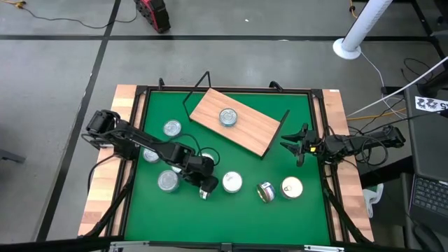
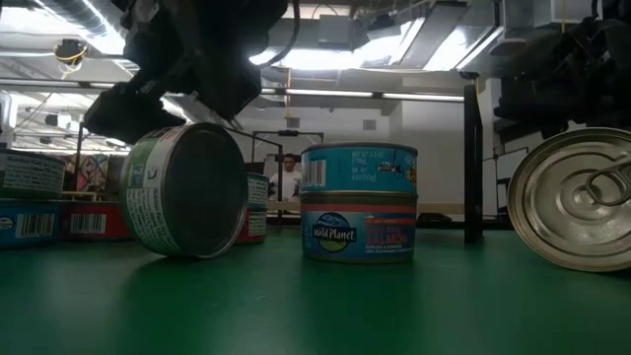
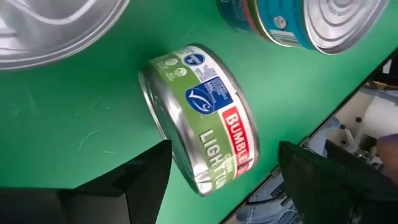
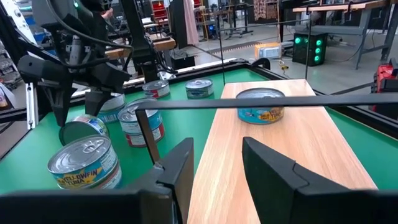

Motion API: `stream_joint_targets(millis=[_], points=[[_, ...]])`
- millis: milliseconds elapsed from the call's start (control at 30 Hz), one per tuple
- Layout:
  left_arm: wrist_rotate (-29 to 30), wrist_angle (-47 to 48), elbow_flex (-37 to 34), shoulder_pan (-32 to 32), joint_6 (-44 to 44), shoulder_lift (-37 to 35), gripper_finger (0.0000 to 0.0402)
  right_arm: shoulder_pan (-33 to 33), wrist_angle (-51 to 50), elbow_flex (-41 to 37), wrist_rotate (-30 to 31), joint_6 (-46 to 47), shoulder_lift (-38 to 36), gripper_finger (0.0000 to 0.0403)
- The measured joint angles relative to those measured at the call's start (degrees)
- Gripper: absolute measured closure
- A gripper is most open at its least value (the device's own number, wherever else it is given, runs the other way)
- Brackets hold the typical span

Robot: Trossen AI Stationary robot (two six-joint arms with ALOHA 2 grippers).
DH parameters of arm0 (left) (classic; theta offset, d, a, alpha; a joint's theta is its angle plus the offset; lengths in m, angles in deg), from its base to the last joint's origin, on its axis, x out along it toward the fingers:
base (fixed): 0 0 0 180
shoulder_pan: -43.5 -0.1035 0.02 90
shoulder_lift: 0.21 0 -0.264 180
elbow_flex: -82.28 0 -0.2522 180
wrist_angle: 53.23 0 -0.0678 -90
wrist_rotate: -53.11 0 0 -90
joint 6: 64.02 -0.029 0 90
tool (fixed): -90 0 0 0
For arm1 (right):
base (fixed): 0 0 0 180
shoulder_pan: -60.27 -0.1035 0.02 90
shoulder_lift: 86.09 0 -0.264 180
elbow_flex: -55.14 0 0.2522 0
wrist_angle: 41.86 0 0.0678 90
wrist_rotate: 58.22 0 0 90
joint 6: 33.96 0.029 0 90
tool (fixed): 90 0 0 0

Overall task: Stack canned seafood by type on shelf
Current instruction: Put the light green tuna can on the shelf

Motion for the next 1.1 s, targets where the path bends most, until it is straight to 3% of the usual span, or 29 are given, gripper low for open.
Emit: stream_joint_targets(millis=[333, 700, 1100], points=[[0.0, 3.2, 0.0, 0.3, 4.5, 0.8, 0.0127, 0.0, -0.1, 0.0, 0.0, 0.0, 0.0, 0.0267], [0.0, 3.1, 0.0, 0.3, 1.5, 0.8, 0.0259, 0.0, -0.1, 0.0, 0.0, 0.0, 0.0, 0.0267], [-0.6, -3.6, 0.0, -3.1, -2.0, -4.0, 0.0261, 0.0, -0.1, 0.0, 0.0, 0.0, 0.0, 0.0267]])
